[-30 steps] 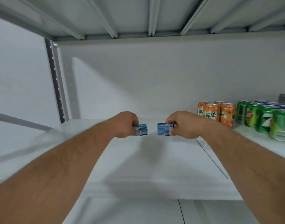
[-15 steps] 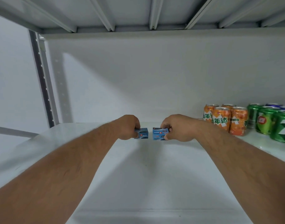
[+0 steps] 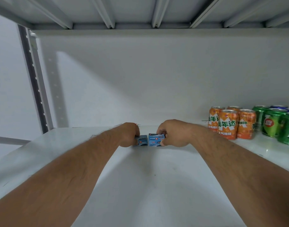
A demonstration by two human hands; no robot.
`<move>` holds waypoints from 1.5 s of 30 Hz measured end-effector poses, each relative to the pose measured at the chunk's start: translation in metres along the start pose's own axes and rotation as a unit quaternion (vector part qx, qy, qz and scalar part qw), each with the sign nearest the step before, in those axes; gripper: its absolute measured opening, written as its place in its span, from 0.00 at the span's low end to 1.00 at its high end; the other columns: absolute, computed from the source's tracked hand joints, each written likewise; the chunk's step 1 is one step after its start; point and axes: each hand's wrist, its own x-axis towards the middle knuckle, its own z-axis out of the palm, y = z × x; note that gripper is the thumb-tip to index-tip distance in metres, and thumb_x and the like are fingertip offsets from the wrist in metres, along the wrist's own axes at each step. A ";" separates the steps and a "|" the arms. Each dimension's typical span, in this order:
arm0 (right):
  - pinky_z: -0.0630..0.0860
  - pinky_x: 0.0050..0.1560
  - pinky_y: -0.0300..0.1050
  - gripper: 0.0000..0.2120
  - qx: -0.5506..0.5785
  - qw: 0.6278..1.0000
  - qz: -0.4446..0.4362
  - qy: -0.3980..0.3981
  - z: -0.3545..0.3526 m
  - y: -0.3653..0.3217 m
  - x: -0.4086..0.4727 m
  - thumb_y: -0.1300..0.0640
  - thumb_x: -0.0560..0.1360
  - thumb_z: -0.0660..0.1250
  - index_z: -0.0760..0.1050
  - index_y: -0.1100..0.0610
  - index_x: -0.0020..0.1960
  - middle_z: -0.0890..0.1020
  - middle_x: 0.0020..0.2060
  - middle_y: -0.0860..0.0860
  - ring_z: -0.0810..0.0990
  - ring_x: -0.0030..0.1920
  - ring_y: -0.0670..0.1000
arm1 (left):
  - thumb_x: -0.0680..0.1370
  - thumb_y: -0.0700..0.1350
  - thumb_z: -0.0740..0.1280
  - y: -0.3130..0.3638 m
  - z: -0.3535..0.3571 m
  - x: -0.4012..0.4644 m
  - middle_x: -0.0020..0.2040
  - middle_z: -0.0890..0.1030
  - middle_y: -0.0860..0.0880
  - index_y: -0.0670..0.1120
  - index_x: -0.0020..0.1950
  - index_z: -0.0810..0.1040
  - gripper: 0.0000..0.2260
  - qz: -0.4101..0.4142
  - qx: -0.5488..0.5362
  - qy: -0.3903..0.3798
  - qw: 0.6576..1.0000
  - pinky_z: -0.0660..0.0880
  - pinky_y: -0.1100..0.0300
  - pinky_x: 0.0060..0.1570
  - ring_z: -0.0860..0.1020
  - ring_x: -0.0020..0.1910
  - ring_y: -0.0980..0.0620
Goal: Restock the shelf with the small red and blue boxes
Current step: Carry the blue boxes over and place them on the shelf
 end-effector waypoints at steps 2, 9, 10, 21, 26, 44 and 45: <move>0.78 0.52 0.46 0.13 0.002 1.000 -0.003 -0.001 0.002 -0.004 0.003 0.53 0.75 0.73 0.79 0.51 0.60 0.81 0.52 0.49 0.80 0.51 0.51 | 0.76 0.47 0.68 -0.005 0.000 -0.001 0.59 0.80 0.44 0.44 0.60 0.80 0.14 -0.001 -0.001 -0.005 1.000 0.77 0.50 0.58 0.78 0.57 0.44; 0.77 0.52 0.46 0.14 -0.003 1.000 -0.010 -0.010 0.009 -0.020 0.010 0.53 0.76 0.72 0.79 0.52 0.61 0.81 0.54 0.49 0.79 0.52 0.51 | 0.77 0.46 0.67 -0.014 0.002 -0.004 0.60 0.79 0.44 0.44 0.61 0.80 0.14 -0.016 -0.013 -0.004 1.000 0.76 0.51 0.59 0.77 0.58 0.44; 0.78 0.53 0.46 0.15 -0.002 1.000 -0.010 -0.012 0.009 -0.022 0.010 0.53 0.76 0.72 0.78 0.52 0.62 0.82 0.54 0.50 0.80 0.53 0.51 | 0.77 0.47 0.67 -0.014 0.003 -0.004 0.62 0.79 0.45 0.45 0.63 0.79 0.15 -0.020 -0.016 -0.004 1.000 0.75 0.51 0.60 0.77 0.59 0.45; 0.76 0.44 0.45 0.10 -0.002 1.000 -0.014 -0.009 0.021 -0.039 0.016 0.53 0.74 0.71 0.80 0.53 0.55 0.82 0.48 0.51 0.81 0.49 0.54 | 0.75 0.43 0.69 -0.023 -0.019 -0.027 0.51 0.82 0.41 0.43 0.51 0.71 0.10 -0.079 -0.084 -0.067 0.991 0.76 0.54 0.47 0.83 0.53 0.46; 0.79 0.52 0.47 0.15 0.011 1.000 -0.008 0.009 0.031 -0.051 0.014 0.53 0.74 0.72 0.78 0.56 0.58 0.81 0.53 0.53 0.80 0.52 0.54 | 0.70 0.44 0.72 -0.017 -0.015 -0.038 0.43 0.80 0.47 0.47 0.48 0.69 0.14 -0.083 -0.161 -0.090 0.979 0.76 0.62 0.41 0.85 0.46 0.49; 0.78 0.59 0.51 0.20 0.098 0.993 0.042 0.057 0.047 -0.053 0.014 0.57 0.74 0.71 0.71 0.57 0.63 0.78 0.60 0.54 0.78 0.57 0.55 | 0.74 0.41 0.67 -0.010 -0.003 -0.038 0.56 0.83 0.41 0.39 0.60 0.79 0.15 -0.061 -0.143 -0.050 0.987 0.80 0.50 0.50 0.83 0.44 0.44; 0.78 0.59 0.52 0.19 0.100 0.992 0.043 0.060 0.047 -0.053 0.014 0.57 0.74 0.71 0.71 0.56 0.63 0.78 0.60 0.54 0.78 0.57 0.55 | 0.74 0.41 0.67 -0.010 -0.002 -0.037 0.55 0.83 0.40 0.38 0.58 0.79 0.14 -0.059 -0.140 -0.046 0.987 0.80 0.51 0.48 0.82 0.41 0.45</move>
